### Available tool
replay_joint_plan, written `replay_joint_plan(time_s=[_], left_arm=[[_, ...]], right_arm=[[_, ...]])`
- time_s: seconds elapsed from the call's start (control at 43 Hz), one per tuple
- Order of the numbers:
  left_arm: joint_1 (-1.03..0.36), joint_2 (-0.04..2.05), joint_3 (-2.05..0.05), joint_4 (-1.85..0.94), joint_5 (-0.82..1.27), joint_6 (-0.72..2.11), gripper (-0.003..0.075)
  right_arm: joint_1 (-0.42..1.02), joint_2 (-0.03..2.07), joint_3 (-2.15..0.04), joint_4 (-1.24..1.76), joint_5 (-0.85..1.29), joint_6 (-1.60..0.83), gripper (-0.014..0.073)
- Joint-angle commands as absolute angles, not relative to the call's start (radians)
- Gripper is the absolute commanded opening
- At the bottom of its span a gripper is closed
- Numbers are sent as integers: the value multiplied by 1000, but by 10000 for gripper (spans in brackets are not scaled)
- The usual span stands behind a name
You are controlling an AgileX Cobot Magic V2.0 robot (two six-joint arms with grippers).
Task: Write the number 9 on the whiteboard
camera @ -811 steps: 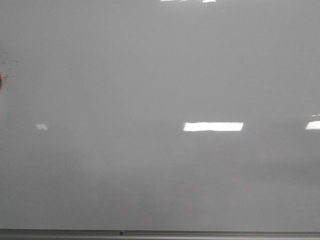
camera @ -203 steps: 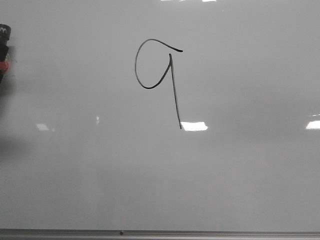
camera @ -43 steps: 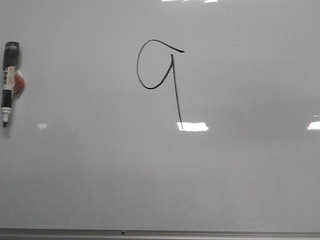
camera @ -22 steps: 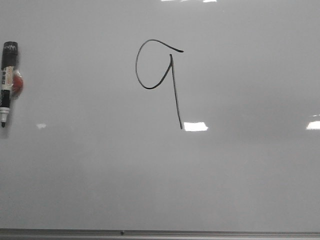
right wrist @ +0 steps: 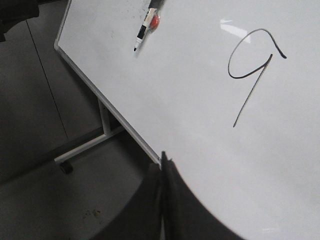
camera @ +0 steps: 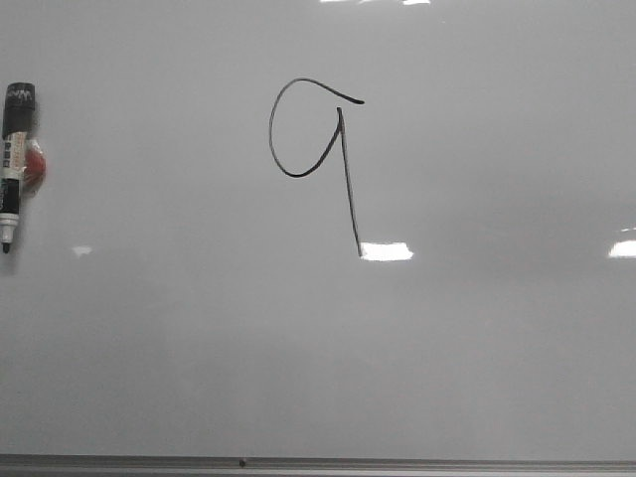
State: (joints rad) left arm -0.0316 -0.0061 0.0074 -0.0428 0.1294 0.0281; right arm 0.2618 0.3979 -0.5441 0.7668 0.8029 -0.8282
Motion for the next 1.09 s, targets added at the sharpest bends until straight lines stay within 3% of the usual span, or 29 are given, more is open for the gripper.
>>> replay_joint_plan(time_s=[0.0,0.465,0.79,1.069], left_arm=[[-29,-25,9,-41,47,20,-19],[-29,-25,9,-41,47,20,-19],[-29,-25,9,-41,47,20,-19],[-29,-25,9,-41,47,20,-19]], right_arm=[[258,404,-568,799,740,-835,-62],[258,406,-561,790,367,-835,-62],[258,407,-561,672,343,-819,-62],[141,326,-473,344,247,-448,-62]])
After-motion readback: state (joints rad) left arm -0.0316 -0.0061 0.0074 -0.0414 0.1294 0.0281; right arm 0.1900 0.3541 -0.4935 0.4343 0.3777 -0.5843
